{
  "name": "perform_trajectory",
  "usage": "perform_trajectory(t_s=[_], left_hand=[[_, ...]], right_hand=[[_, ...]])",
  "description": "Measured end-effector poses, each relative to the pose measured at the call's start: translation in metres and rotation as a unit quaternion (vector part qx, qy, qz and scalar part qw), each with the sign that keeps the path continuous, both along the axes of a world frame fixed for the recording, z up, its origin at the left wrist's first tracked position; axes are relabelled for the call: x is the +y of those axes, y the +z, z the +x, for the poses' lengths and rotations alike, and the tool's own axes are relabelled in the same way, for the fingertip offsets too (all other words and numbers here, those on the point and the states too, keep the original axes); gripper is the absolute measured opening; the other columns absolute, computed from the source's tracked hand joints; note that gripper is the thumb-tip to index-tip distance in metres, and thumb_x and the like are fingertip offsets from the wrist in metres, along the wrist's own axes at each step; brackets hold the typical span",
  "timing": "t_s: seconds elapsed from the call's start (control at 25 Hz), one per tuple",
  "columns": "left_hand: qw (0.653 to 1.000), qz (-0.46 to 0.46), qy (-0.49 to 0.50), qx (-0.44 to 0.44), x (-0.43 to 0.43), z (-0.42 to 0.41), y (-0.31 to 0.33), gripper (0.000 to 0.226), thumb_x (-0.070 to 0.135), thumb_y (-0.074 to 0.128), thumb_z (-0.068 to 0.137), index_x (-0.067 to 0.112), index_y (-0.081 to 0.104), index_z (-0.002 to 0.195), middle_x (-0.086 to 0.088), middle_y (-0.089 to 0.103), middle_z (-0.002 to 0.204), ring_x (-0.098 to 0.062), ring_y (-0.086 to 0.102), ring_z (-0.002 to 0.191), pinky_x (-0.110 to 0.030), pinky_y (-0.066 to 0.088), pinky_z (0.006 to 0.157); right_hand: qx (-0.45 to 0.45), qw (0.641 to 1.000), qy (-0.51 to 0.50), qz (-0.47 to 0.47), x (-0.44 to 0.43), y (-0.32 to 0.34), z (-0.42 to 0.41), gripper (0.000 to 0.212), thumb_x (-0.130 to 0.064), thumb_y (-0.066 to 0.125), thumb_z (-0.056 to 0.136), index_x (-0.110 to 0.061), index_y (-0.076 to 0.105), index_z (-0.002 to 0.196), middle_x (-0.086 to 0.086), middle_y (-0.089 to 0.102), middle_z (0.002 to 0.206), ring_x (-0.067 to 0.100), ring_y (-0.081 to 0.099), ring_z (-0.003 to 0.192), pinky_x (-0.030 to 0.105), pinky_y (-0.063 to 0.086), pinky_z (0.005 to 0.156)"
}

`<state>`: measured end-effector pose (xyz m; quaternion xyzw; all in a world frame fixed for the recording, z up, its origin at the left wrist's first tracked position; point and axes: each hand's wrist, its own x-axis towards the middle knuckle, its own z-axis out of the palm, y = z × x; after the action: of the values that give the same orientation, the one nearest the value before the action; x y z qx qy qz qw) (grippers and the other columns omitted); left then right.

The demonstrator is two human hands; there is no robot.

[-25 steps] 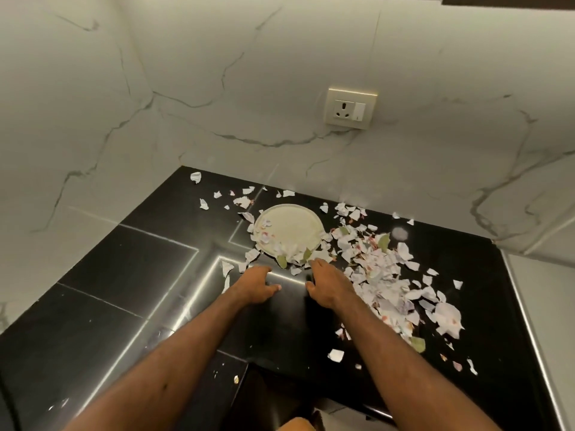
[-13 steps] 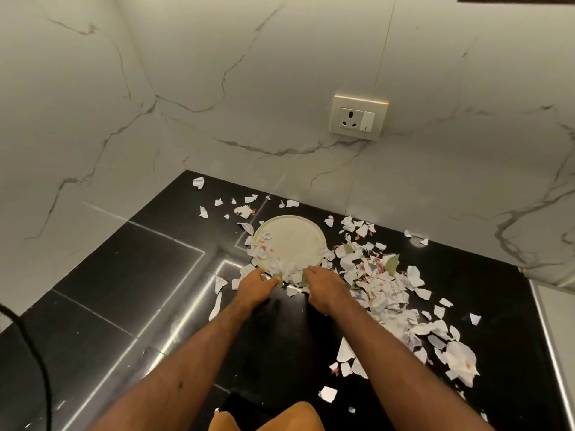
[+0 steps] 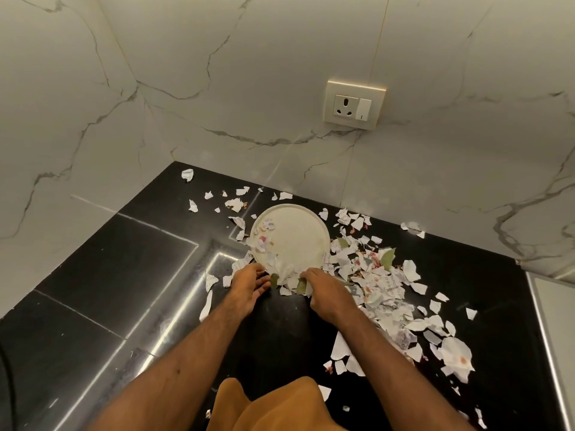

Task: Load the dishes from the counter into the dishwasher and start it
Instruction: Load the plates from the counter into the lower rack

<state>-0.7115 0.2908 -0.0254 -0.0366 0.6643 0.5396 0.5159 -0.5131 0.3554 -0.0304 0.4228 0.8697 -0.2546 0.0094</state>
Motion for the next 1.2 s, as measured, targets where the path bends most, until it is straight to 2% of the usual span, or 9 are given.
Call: perform_trajectory(t_s=[0.12, 0.24, 0.36, 0.52, 0.64, 0.72, 0.88, 1.0, 1.2], left_hand=[[0.999, 0.021, -0.028, 0.004, -0.006, 0.004, -0.001, 0.022, 0.021, 0.061, 0.102, 0.013, 0.065, 0.122, -0.008, 0.070, 0.110, -0.020, 0.068, 0.096, -0.033, 0.056, 0.074], [0.996, 0.078, -0.037, -0.014, -0.013, 0.007, 0.001, 0.022, 0.015, 0.053, 0.106, 0.017, 0.062, 0.126, -0.008, 0.075, 0.118, -0.027, 0.074, 0.104, -0.037, 0.061, 0.079], [0.992, 0.113, -0.044, -0.026, -0.023, 0.007, 0.013, 0.024, 0.009, 0.051, 0.105, 0.016, 0.061, 0.126, -0.011, 0.075, 0.117, -0.030, 0.075, 0.103, -0.042, 0.062, 0.083], [0.989, 0.135, -0.057, -0.014, -0.040, 0.002, 0.022, 0.030, 0.009, 0.052, 0.100, 0.011, 0.060, 0.129, -0.017, 0.072, 0.120, -0.031, 0.073, 0.100, -0.045, 0.061, 0.083], [0.984, 0.157, -0.084, -0.011, -0.048, 0.002, 0.029, 0.032, 0.020, 0.052, 0.105, 0.010, 0.061, 0.134, -0.016, 0.073, 0.123, -0.033, 0.071, 0.110, -0.053, 0.058, 0.095], [0.981, 0.164, -0.107, -0.010, -0.052, 0.004, 0.037, 0.034, 0.026, 0.051, 0.107, 0.010, 0.063, 0.133, -0.017, 0.072, 0.123, -0.034, 0.069, 0.114, -0.053, 0.054, 0.101], [0.975, 0.179, -0.131, -0.022, -0.060, 0.007, 0.041, 0.040, 0.034, 0.049, 0.107, 0.009, 0.065, 0.133, -0.019, 0.071, 0.126, -0.035, 0.068, 0.118, -0.046, 0.057, 0.095], [0.975, 0.181, -0.124, -0.034, -0.063, 0.010, 0.037, 0.045, 0.038, 0.051, 0.106, 0.005, 0.065, 0.133, -0.020, 0.070, 0.127, -0.031, 0.069, 0.117, -0.041, 0.061, 0.090], [0.971, 0.169, -0.169, -0.014, -0.061, 0.022, 0.039, 0.049, 0.044, 0.059, 0.099, 0.004, 0.070, 0.125, -0.021, 0.070, 0.126, -0.032, 0.069, 0.115, -0.047, 0.057, 0.096]], right_hand=[[0.035, 0.999, -0.034, -0.020, -0.004, -0.001, 0.009, 0.044, -0.011, 0.047, 0.098, -0.029, 0.060, 0.136, -0.004, 0.062, 0.137, 0.022, 0.059, 0.122, 0.041, 0.052, 0.101], [0.076, 0.995, -0.053, -0.038, -0.010, 0.003, 0.017, 0.038, -0.019, 0.046, 0.103, -0.030, 0.063, 0.135, -0.006, 0.065, 0.136, 0.016, 0.060, 0.121, 0.035, 0.051, 0.102], [0.131, 0.988, -0.063, -0.043, -0.021, 0.013, 0.026, 0.036, -0.021, 0.052, 0.104, -0.031, 0.063, 0.137, -0.010, 0.063, 0.139, 0.008, 0.054, 0.130, 0.029, 0.044, 0.111], [0.173, 0.983, -0.014, -0.064, -0.036, 0.037, 0.036, 0.035, -0.033, 0.057, 0.104, -0.037, 0.063, 0.139, -0.019, 0.060, 0.145, -0.002, 0.039, 0.144, 0.024, 0.029, 0.119], [0.169, 0.980, 0.057, -0.084, -0.048, 0.055, 0.032, 0.038, -0.044, 0.055, 0.105, -0.040, 0.060, 0.143, -0.026, 0.055, 0.148, -0.011, 0.035, 0.143, 0.020, 0.028, 0.119], [0.160, 0.978, 0.094, -0.096, -0.055, 0.062, 0.022, 0.044, -0.053, 0.048, 0.107, -0.044, 0.053, 0.149, -0.028, 0.047, 0.155, -0.014, 0.028, 0.146, 0.020, 0.025, 0.120], [0.155, 0.972, 0.123, -0.127, -0.064, 0.063, 0.001, 0.054, -0.058, 0.029, 0.110, -0.044, 0.025, 0.163, -0.025, 0.024, 0.168, -0.014, 0.011, 0.152, 0.027, 0.016, 0.127], [0.127, 0.976, 0.123, -0.128, -0.065, 0.056, -0.009, 0.060, -0.063, 0.018, 0.110, -0.043, 0.009, 0.165, -0.024, 0.006, 0.172, -0.013, -0.005, 0.153, 0.037, 0.006, 0.131], [0.148, 0.981, 0.064, -0.107, -0.060, 0.055, -0.023, 0.063, -0.069, 0.006, 0.106, -0.046, -0.004, 0.163, -0.021, -0.007, 0.172, -0.008, -0.016, 0.154, 0.037, -0.006, 0.130]])
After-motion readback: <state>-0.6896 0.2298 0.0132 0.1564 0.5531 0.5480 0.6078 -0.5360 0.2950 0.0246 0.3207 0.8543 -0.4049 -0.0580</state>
